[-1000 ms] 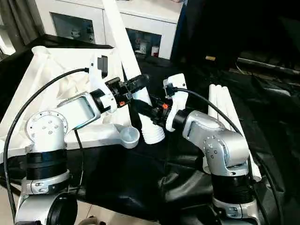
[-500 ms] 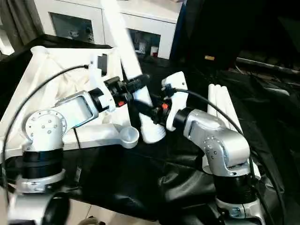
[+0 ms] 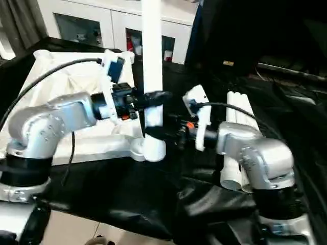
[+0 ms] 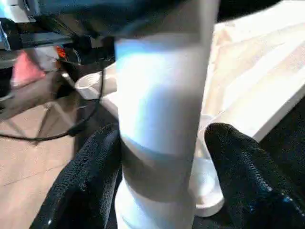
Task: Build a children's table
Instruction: Pick table leg
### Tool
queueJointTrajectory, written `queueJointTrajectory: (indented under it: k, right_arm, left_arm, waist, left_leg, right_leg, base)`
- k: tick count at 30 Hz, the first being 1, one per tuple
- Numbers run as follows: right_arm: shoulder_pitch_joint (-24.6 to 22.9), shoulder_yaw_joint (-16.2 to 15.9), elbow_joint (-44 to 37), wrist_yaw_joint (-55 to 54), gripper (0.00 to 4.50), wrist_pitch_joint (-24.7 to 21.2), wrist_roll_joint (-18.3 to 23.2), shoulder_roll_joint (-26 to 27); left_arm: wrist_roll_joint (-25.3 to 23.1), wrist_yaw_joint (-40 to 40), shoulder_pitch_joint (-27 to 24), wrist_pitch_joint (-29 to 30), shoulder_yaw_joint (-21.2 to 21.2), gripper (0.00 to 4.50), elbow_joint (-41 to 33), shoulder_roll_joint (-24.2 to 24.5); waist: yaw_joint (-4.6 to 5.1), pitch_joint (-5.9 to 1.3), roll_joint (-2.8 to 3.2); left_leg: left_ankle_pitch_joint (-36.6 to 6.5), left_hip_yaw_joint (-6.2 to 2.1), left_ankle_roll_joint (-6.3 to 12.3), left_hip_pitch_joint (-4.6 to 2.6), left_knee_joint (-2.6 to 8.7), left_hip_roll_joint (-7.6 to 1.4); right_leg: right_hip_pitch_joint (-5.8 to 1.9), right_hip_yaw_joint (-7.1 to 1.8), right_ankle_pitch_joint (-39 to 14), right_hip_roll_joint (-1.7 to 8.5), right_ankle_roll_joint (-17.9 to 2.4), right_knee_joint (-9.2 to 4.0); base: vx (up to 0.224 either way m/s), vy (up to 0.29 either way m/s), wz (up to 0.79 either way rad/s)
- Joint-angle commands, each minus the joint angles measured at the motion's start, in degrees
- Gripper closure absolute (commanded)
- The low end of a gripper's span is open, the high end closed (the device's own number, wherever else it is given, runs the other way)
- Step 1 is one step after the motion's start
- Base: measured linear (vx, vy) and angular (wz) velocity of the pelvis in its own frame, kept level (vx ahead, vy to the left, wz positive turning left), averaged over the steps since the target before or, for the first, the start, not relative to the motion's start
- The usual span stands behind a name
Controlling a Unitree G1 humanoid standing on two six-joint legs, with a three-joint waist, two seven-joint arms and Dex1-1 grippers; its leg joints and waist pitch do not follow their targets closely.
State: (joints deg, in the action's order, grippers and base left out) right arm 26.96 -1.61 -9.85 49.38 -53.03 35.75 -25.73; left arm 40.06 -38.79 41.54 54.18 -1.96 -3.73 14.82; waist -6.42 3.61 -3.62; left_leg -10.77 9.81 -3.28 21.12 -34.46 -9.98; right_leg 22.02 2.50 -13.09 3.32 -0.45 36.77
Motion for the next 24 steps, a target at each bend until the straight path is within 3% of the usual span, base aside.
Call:
queueJointTrajectory:
  k: [1,4,8,24]
  right_arm:
    - [0.34,0.8,1.01,1.8,1.5,-0.48,1.27,-1.15]
    - [0.29,0.71,1.26,2.41,1.5,-0.43,1.43,-1.36]
    - [0.71,0.24,1.84,4.97,1.5,-0.58,2.85,-1.62]
    - [0.54,-3.14,2.08,10.31,1.5,0.07,3.43,-3.29]
  left_arm:
    - [1.94,-2.32,1.46,0.04,-0.43,2.62,-1.55,0.12]
    - [2.14,-2.83,1.53,0.19,-0.49,2.62,-1.68,0.21]
    - [2.33,-5.37,1.51,0.64,-1.92,2.62,-2.42,0.55]
    - [1.8,-6.76,2.28,-0.14,-3.25,2.62,-1.12,-0.19]
  waist:
    - [-0.04,-3.93,0.36]
    - [0.0,-3.94,0.3]
    - [-0.08,-3.96,0.73]
    - [-0.15,-4.02,0.6]
  left_leg:
    - [-2.69,-0.72,-0.44,-0.63,3.56,-2.75]
    - [-2.6,-0.7,-0.24,-0.62,3.5,-2.77]
    - [-3.19,-0.8,-0.46,-0.65,3.54,-2.88]
    - [-3.31,-0.8,-0.23,-0.66,3.43,-2.86]
  right_leg:
    - [-3.17,-2.86,0.77,4.48,-11.63,-3.98]
    - [-3.19,-2.82,1.39,4.47,-12.36,-3.92]
    - [-3.23,-2.8,0.91,4.52,-12.77,-3.91]
    - [-3.36,-2.78,1.36,4.54,-13.47,-3.92]
  base:
    - [0.0,0.0,0.0]
    - [0.0,0.0,0.0]
    - [0.0,0.0,0.0]
    - [0.0,0.0,0.0]
